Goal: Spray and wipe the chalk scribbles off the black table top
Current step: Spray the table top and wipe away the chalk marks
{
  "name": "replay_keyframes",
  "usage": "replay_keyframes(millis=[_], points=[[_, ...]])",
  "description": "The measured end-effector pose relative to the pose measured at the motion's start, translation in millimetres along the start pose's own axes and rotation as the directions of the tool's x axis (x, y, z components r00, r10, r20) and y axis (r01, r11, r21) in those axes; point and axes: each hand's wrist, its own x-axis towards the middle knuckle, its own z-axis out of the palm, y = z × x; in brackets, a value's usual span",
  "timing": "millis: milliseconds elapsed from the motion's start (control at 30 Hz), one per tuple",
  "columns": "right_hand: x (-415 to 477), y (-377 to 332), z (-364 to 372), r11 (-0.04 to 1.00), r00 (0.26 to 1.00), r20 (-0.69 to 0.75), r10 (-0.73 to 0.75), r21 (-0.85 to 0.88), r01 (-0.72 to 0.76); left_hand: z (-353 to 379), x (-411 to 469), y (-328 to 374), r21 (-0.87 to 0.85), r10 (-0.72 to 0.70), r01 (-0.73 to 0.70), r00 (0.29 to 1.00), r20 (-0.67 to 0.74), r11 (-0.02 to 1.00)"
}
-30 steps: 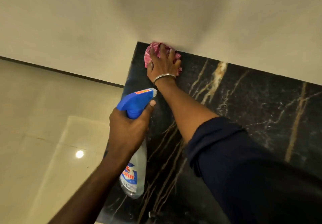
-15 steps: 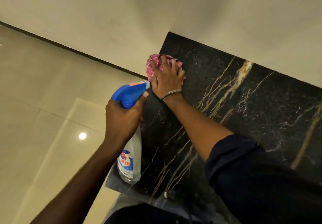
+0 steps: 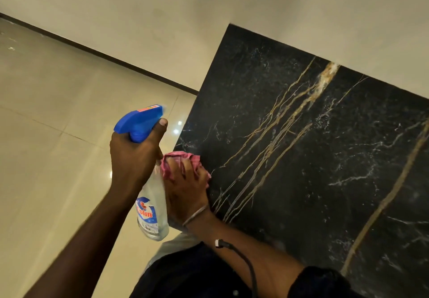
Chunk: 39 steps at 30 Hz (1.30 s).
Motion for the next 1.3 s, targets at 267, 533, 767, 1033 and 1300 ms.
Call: replay_keyframes(millis=[267,533,767,1033,1300], points=[[-25,-12,20,0.99,0.99,-0.055,-0.131,0.052,0.134,-11,-13,-13,0.038,-0.023,0.024,0.999,-0.024,0.999],[38,55,-13,0.992,1.0,-0.007,-0.011,-0.122,0.01,-11,-14,-10,-0.01,-0.007,0.007,1.0,-0.01,1.0],[83,91,-34,0.962,0.979,-0.066,0.195,-0.184,-0.204,-20,-26,-7,-0.022,0.02,-0.02,0.999,-0.035,1.0],[19,25,-6,0.971,0.985,-0.064,0.16,-0.168,-0.169,-35,-43,-18,-0.012,0.014,-0.015,1.0,-0.025,1.0],[-60,-43,33,0.998,0.999,-0.034,-0.029,-0.055,0.027,-48,-65,-35,0.006,0.0,0.001,0.999,-0.053,1.0]])
